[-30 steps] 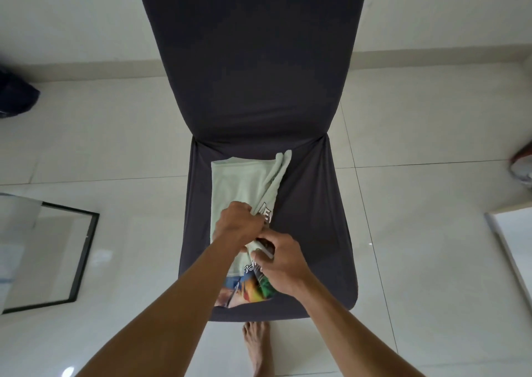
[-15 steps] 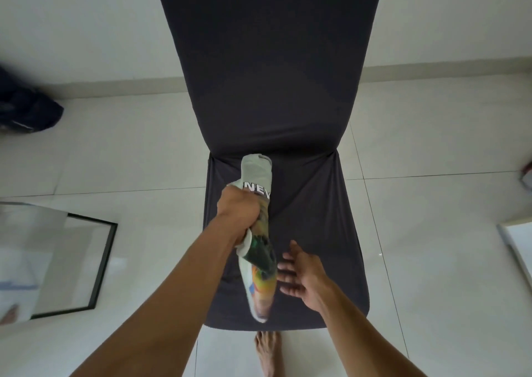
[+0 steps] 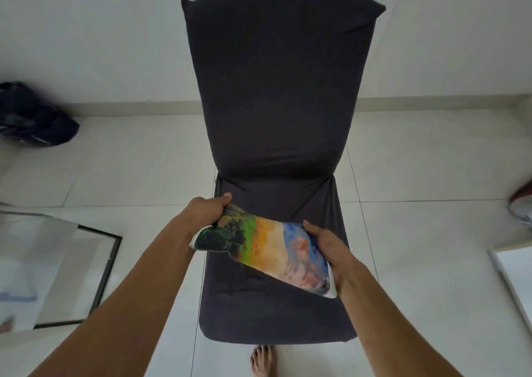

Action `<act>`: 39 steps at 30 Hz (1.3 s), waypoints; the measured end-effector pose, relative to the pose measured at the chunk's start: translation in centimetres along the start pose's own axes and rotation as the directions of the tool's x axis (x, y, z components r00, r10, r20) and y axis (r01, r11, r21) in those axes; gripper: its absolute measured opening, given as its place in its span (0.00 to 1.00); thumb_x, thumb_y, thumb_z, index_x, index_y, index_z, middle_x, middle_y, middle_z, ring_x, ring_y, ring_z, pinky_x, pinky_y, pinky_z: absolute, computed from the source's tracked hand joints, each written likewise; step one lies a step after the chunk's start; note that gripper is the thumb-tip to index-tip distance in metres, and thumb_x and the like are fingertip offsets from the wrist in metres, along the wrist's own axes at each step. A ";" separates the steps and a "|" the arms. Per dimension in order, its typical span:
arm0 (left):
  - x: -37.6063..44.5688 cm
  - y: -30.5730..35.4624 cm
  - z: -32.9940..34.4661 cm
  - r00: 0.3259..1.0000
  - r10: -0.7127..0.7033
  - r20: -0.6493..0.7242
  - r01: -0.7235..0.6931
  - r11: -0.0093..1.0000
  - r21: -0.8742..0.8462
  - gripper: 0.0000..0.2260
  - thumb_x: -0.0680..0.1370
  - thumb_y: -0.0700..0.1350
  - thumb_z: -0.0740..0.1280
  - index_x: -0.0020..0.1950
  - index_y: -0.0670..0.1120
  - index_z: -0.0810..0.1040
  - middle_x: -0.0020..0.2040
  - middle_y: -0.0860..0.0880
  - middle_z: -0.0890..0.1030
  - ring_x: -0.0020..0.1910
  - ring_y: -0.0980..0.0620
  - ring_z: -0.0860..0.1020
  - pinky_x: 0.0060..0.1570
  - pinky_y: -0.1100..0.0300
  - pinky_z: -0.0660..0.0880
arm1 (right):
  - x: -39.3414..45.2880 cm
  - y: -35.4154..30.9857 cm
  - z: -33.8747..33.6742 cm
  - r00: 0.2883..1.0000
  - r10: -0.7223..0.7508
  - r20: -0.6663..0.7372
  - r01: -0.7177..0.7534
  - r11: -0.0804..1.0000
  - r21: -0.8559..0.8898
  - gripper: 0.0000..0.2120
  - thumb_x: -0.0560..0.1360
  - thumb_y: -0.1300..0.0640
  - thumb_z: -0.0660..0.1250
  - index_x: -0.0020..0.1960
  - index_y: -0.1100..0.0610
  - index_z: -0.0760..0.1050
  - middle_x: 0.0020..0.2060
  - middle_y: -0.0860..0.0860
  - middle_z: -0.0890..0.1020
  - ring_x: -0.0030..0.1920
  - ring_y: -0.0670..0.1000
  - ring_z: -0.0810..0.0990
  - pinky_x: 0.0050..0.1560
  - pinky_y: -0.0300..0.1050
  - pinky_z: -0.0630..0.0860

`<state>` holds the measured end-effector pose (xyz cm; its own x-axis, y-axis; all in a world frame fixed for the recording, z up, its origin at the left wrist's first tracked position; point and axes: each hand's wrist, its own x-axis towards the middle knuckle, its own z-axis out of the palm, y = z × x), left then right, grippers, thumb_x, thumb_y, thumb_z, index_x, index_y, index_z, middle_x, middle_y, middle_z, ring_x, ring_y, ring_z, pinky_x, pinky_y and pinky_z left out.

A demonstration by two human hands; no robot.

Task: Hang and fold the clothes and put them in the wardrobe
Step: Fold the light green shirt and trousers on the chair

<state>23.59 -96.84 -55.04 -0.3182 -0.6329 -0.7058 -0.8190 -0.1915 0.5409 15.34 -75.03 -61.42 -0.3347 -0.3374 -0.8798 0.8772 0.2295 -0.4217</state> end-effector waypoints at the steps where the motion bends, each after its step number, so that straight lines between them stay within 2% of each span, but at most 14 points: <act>1: -0.1 0.2 -0.3 1.000 -0.002 0.009 0.002 1.000 0.009 0.26 0.77 0.54 0.71 0.64 0.35 0.75 0.57 0.38 0.81 0.53 0.40 0.80 0.57 0.52 0.76 | -0.4 -1.4 0.1 0.999 -0.031 -0.027 0.031 0.999 -0.026 0.24 0.78 0.46 0.67 0.62 0.66 0.80 0.52 0.63 0.85 0.48 0.62 0.85 0.46 0.51 0.81; 5: 0.0 1.5 -1.2 0.999 0.023 0.043 -0.024 1.000 0.005 0.22 0.77 0.52 0.72 0.62 0.36 0.78 0.55 0.39 0.83 0.49 0.41 0.83 0.54 0.51 0.79 | -2.4 -6.0 0.8 0.981 -0.185 -0.052 0.177 0.976 -0.127 0.21 0.76 0.49 0.72 0.58 0.66 0.79 0.48 0.63 0.86 0.47 0.63 0.86 0.50 0.57 0.82; 9: -0.6 1.6 -0.8 0.988 0.045 0.147 -0.012 0.976 -0.215 0.15 0.79 0.48 0.70 0.55 0.36 0.79 0.45 0.39 0.85 0.36 0.45 0.84 0.38 0.53 0.83 | -4.0 -7.4 0.6 0.951 -0.309 -0.012 0.301 0.936 -0.181 0.16 0.79 0.52 0.69 0.55 0.65 0.79 0.43 0.61 0.87 0.39 0.59 0.86 0.44 0.53 0.83; 11: -0.6 -0.1 -0.2 0.973 0.010 0.232 0.061 0.953 -0.297 0.14 0.80 0.47 0.67 0.55 0.36 0.79 0.46 0.37 0.85 0.38 0.43 0.84 0.37 0.50 0.83 | -3.9 -6.0 -0.3 0.943 -0.331 0.033 0.332 0.929 -0.163 0.14 0.80 0.52 0.68 0.56 0.63 0.79 0.46 0.60 0.87 0.41 0.58 0.87 0.42 0.52 0.83; 14: 0.4 -4.7 2.0 0.964 -0.043 0.263 0.109 0.964 -0.242 0.15 0.81 0.48 0.66 0.56 0.35 0.80 0.48 0.35 0.85 0.43 0.40 0.84 0.45 0.44 0.83 | -1.6 -1.7 -2.8 0.958 -0.283 0.049 0.287 0.944 -0.163 0.13 0.80 0.55 0.67 0.60 0.61 0.78 0.50 0.62 0.86 0.47 0.62 0.85 0.47 0.57 0.83; 18: 1.9 -13.3 7.1 0.956 -0.173 0.238 0.196 0.978 -0.076 0.09 0.79 0.42 0.69 0.48 0.36 0.82 0.40 0.38 0.85 0.31 0.45 0.83 0.31 0.51 0.81 | 4.3 6.5 -6.3 0.978 -0.141 -0.152 0.091 0.951 -0.296 0.11 0.79 0.58 0.69 0.58 0.63 0.78 0.46 0.62 0.86 0.46 0.64 0.85 0.50 0.63 0.82; 21: 4.4 -18.9 10.2 0.981 -0.179 0.072 0.169 0.977 0.129 0.11 0.75 0.48 0.69 0.44 0.39 0.80 0.43 0.39 0.84 0.39 0.42 0.82 0.40 0.47 0.82 | 8.1 11.6 -7.7 0.924 -0.218 -0.315 0.051 0.885 -0.463 0.15 0.77 0.46 0.69 0.53 0.59 0.79 0.43 0.58 0.85 0.45 0.60 0.85 0.49 0.57 0.82; 23: 5.1 -19.8 11.2 0.993 -0.105 -0.047 0.113 0.966 0.232 0.22 0.72 0.57 0.65 0.51 0.39 0.81 0.50 0.38 0.82 0.46 0.39 0.81 0.46 0.44 0.82 | 9.1 12.6 -7.8 0.861 -0.332 -0.385 0.051 0.811 -0.583 0.19 0.76 0.39 0.67 0.50 0.56 0.78 0.42 0.55 0.83 0.44 0.56 0.83 0.46 0.52 0.80; 27: 4.7 -18.8 11.8 0.988 -0.022 -0.151 0.063 0.960 0.273 0.29 0.75 0.63 0.60 0.62 0.41 0.78 0.59 0.37 0.79 0.56 0.36 0.78 0.51 0.52 0.73 | 9.7 12.3 -7.1 0.811 -0.437 -0.390 0.045 0.711 -0.702 0.30 0.74 0.30 0.59 0.52 0.57 0.78 0.46 0.54 0.83 0.46 0.56 0.82 0.46 0.50 0.78; 30: 5.4 -18.4 12.1 0.981 -0.013 -0.196 0.070 0.956 0.286 0.26 0.75 0.63 0.61 0.58 0.42 0.79 0.57 0.39 0.80 0.54 0.37 0.78 0.51 0.50 0.75 | 9.9 11.7 -6.9 0.776 -0.505 -0.378 0.033 0.631 -0.775 0.28 0.75 0.31 0.58 0.50 0.56 0.78 0.45 0.53 0.82 0.46 0.57 0.81 0.46 0.50 0.76; 32: 5.5 -18.1 12.2 0.978 0.002 -0.207 0.049 0.969 0.243 0.22 0.75 0.62 0.62 0.51 0.43 0.80 0.51 0.40 0.81 0.51 0.37 0.79 0.50 0.50 0.76 | 9.9 11.0 -6.6 0.792 -0.503 -0.346 0.087 0.653 -0.752 0.24 0.75 0.34 0.62 0.44 0.56 0.78 0.41 0.52 0.82 0.44 0.56 0.81 0.46 0.49 0.76; 34: 5.7 -17.6 12.0 0.989 0.026 -0.143 -0.008 0.993 0.122 0.19 0.77 0.59 0.63 0.49 0.44 0.80 0.48 0.43 0.81 0.50 0.38 0.78 0.52 0.49 0.76 | 9.9 10.3 -6.3 0.832 -0.449 -0.326 0.166 0.762 -0.626 0.23 0.75 0.36 0.66 0.42 0.57 0.77 0.39 0.52 0.81 0.43 0.55 0.81 0.47 0.48 0.75; 36: 6.4 -17.5 11.9 0.999 0.026 -0.028 -0.026 1.000 0.010 0.20 0.75 0.61 0.62 0.54 0.47 0.79 0.51 0.45 0.81 0.52 0.41 0.79 0.57 0.48 0.77 | 10.1 9.8 -6.2 0.884 -0.360 -0.299 0.194 0.863 -0.467 0.22 0.75 0.37 0.67 0.43 0.57 0.78 0.39 0.52 0.82 0.41 0.53 0.81 0.47 0.47 0.75; 39: 7.8 -18.3 12.0 0.998 0.042 0.035 -0.041 0.999 -0.018 0.25 0.72 0.66 0.59 0.57 0.48 0.76 0.55 0.45 0.81 0.54 0.42 0.79 0.58 0.43 0.77 | 11.1 9.9 -6.0 0.896 -0.371 -0.244 0.234 0.862 -0.449 0.18 0.77 0.40 0.66 0.48 0.55 0.81 0.41 0.50 0.83 0.44 0.52 0.81 0.52 0.49 0.77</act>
<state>30.35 -89.26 -75.98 -0.3688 -0.6133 -0.6984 -0.7967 -0.1784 0.5774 18.25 -71.02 -76.65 -0.7089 -0.1651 -0.6857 0.5233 0.5287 -0.6683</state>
